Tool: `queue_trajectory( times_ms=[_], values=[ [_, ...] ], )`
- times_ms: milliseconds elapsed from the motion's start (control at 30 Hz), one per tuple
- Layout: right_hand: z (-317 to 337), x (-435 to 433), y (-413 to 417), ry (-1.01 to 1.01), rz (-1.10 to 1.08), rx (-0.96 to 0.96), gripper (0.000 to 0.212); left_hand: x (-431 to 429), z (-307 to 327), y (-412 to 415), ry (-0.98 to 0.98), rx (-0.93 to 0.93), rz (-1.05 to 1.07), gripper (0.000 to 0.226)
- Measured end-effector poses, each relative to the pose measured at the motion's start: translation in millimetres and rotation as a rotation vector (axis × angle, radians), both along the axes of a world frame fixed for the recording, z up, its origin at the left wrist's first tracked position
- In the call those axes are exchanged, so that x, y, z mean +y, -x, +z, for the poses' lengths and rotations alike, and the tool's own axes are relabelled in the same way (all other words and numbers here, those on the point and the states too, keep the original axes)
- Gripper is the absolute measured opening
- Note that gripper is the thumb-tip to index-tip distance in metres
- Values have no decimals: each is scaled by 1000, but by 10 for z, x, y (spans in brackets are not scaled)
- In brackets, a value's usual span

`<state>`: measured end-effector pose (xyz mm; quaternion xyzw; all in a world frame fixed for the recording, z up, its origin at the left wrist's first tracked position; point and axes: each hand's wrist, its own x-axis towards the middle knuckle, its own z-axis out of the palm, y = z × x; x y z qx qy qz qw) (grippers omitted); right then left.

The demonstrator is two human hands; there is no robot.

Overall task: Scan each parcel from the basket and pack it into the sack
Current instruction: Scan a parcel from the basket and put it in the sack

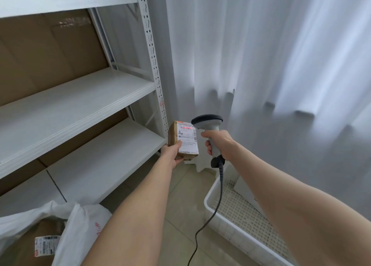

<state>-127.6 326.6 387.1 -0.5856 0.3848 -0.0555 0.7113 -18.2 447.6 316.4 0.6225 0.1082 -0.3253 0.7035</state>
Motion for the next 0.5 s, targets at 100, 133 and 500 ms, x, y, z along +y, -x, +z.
queue_trajectory(
  times_ms=[100,133,500],
  values=[
    [18,16,-9,20,-5,16,13,1,-17,-26,-7,4,-4,41],
    [23,15,-10,33,-3,21,13,6,-24,-38,-8,6,-4,41],
    [146,55,27,86,20,89,11,-4,-148,-108,-15,44,-20,41]
  ],
)
